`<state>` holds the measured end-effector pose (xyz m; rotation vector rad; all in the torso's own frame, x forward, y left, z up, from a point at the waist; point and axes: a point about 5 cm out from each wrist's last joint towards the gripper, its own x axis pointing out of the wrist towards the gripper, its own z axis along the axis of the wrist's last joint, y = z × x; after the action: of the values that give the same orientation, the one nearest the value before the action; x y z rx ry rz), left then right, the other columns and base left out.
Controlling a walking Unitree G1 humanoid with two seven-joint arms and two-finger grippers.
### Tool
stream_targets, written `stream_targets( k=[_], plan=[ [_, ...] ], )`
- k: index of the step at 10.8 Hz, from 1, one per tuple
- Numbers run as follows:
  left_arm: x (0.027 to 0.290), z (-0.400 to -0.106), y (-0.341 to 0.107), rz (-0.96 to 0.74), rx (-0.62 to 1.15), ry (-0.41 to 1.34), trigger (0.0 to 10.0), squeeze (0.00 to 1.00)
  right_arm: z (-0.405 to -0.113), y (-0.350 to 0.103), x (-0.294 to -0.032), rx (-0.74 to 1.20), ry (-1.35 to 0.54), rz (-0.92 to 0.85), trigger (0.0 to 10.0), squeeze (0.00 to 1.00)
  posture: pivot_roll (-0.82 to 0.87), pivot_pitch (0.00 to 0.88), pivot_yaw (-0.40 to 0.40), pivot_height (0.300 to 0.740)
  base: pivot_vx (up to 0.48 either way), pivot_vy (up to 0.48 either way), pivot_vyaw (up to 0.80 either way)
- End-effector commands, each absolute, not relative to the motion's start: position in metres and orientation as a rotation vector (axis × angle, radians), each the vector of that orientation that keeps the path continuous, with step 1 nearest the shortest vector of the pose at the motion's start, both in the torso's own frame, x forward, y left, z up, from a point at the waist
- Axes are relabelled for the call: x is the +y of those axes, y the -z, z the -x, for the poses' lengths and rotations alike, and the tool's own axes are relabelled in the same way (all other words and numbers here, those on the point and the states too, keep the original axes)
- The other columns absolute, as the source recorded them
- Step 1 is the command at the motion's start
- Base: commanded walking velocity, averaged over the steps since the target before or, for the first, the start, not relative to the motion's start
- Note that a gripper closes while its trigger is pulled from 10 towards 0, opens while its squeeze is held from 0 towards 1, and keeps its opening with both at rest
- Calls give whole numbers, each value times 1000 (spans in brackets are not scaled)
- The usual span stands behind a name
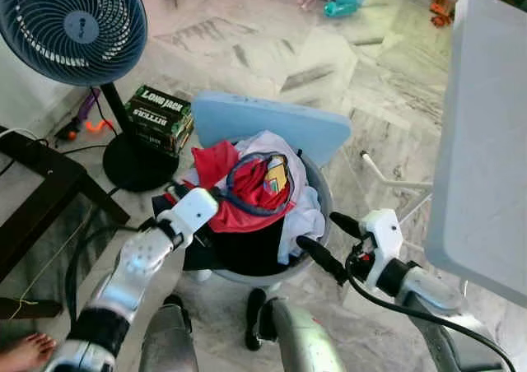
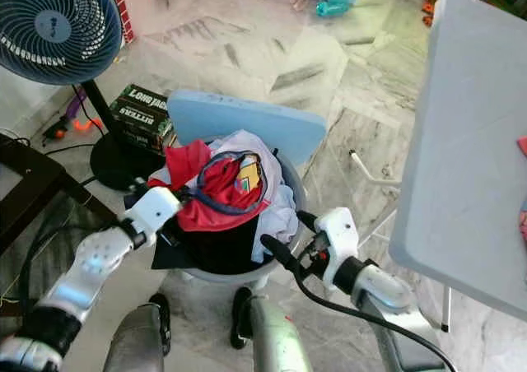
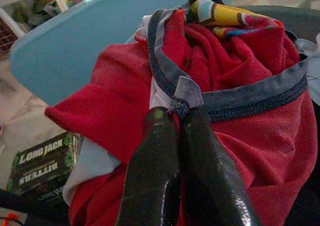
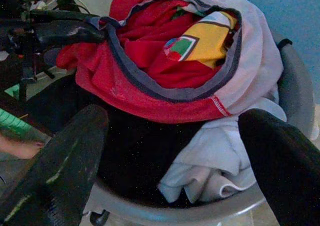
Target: Hang hanger
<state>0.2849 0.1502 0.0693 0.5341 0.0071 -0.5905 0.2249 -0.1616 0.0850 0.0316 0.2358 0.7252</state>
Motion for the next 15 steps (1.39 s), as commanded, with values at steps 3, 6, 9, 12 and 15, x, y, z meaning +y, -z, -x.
stream_targets(
  k=[3,6,9,12,15],
  plan=[
    [143,-281,-71,-483,-68,519,0,0,-232,-80,-153,249,-750,-21,10000,0,10,230,-153,740,0,0,0],
    [141,-280,-99,-280,-268,327,0,0,-246,-79,-155,200,-656,11,10000,0,0,222,-116,740,0,0,0],
    [142,-277,-101,-186,-272,231,0,0,-257,-81,-154,110,-520,23,10000,0,1,216,-121,740,0,0,0],
    [154,-272,-83,-204,-84,117,0,0,-273,-102,-166,-22,-317,-9,10000,0,7,224,-122,740,0,0,0],
    [175,-259,-83,-169,-32,17,10000,0,-276,-111,-179,-108,-108,-46,10000,0,25,164,-77,740,0,0,0]
  ],
)
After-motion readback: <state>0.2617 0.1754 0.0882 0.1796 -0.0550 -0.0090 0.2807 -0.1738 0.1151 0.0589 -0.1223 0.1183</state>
